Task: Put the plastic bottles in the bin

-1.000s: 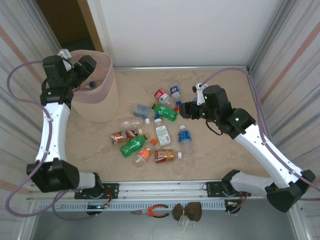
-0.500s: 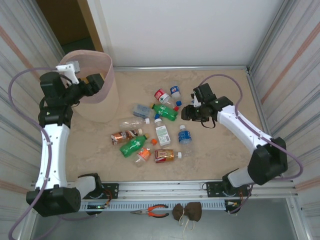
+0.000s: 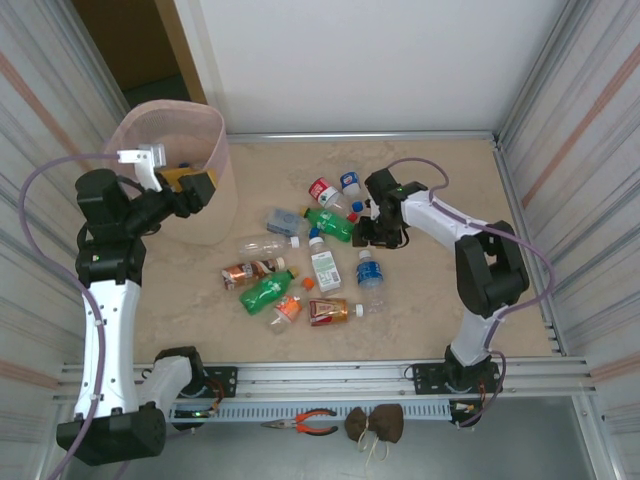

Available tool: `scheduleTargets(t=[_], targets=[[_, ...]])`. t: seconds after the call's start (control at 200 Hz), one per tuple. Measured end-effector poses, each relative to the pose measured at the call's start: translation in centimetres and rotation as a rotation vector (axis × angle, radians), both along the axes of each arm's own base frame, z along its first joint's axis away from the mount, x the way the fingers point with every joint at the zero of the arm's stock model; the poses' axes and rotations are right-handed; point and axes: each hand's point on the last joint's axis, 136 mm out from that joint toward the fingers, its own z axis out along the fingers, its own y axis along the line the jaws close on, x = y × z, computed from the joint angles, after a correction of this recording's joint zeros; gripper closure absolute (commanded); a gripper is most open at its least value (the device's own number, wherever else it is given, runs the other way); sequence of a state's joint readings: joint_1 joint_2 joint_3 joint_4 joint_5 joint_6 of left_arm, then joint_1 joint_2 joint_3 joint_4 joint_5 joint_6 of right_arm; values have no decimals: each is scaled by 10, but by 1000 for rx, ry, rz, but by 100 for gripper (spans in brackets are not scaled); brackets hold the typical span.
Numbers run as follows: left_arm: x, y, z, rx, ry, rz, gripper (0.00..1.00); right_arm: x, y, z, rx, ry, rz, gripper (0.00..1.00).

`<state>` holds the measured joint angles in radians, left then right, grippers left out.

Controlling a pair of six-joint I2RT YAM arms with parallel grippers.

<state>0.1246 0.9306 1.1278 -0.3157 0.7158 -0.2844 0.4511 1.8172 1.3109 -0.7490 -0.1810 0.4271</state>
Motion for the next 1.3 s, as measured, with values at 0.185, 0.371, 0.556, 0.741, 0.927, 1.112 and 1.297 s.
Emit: scheduleTargets(t=[0.185, 0.371, 0.556, 0.741, 0.927, 1.112, 1.297], targets=[[0, -2, -4, -7, 4, -15, 23, -1, 0, -23, -23, 46, 20, 49], [1, -3, -7, -25, 3, -21, 24, -4, -1, -39, -40, 86, 34, 52], [2, -4, -5, -41, -10, -30, 24, -5, -1, -43, -45, 92, 46, 55], [4, -6, -8, -62, -3, -41, 24, -5, -1, -43, -46, 91, 47, 62], [5, -7, -5, -72, -9, -44, 25, -4, -1, -43, -48, 87, 46, 67], [5, -9, -3, -87, -25, -62, 26, -4, -2, -41, -50, 80, 45, 71], [4, -11, 2, -91, -50, -73, 27, -4, -4, -25, -35, 31, 43, 71]])
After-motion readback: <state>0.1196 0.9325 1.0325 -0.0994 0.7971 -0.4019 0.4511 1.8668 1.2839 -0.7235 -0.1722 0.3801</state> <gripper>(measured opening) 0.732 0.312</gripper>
